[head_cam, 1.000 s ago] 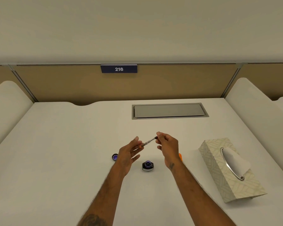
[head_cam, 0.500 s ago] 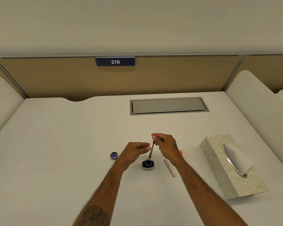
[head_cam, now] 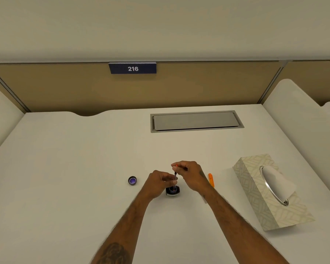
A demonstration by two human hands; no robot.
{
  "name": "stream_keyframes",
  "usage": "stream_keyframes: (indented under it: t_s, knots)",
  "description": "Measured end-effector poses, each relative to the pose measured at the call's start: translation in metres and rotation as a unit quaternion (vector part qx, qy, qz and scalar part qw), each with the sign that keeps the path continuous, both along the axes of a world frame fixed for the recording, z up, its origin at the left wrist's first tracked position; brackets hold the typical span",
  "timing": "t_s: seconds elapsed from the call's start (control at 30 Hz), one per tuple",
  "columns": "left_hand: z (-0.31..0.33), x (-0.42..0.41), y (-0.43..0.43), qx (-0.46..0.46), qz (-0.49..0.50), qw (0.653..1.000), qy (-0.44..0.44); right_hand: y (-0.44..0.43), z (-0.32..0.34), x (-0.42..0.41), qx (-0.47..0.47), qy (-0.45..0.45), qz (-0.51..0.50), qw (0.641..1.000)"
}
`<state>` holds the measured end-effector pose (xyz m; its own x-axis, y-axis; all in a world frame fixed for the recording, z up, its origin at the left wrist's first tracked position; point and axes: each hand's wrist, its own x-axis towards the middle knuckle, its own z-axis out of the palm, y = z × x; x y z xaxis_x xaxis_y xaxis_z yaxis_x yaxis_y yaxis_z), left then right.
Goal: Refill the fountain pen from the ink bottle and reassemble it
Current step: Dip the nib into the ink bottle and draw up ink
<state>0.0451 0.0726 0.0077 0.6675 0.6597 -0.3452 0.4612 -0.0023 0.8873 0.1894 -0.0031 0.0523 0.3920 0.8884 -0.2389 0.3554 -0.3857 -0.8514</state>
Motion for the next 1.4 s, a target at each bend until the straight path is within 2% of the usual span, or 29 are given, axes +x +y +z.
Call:
stream_keyframes:
  t_s: [0.4,0.73,0.9,1.07,1.2,1.4]
  knots:
    - [-0.001,-0.001,-0.004,0.045,-0.003,0.999,0.015,-0.001,0.011,0.009,-0.007,0.021,0.038,0.999]
    - [-0.004,-0.001,-0.006,0.070,0.018,0.997,0.023,0.004,0.004,0.006,-0.005,0.005,0.007,1.000]
    - [-0.004,-0.001,-0.006,0.065,0.024,0.997,0.023,0.006,0.001,0.003,-0.010,0.006,-0.015,1.000]
    - [-0.004,-0.002,-0.007,0.068,0.029,0.997,0.027,0.003,0.003,0.005,-0.001,0.028,0.011,1.000]
    - [-0.001,-0.003,-0.008,0.068,0.027,0.997,0.024,0.001,0.005,0.007,-0.002,0.022,0.035,0.999]
    - [-0.001,-0.002,-0.009,0.067,0.037,0.997,0.025,0.004,0.003,0.005,-0.003,0.003,0.014,1.000]
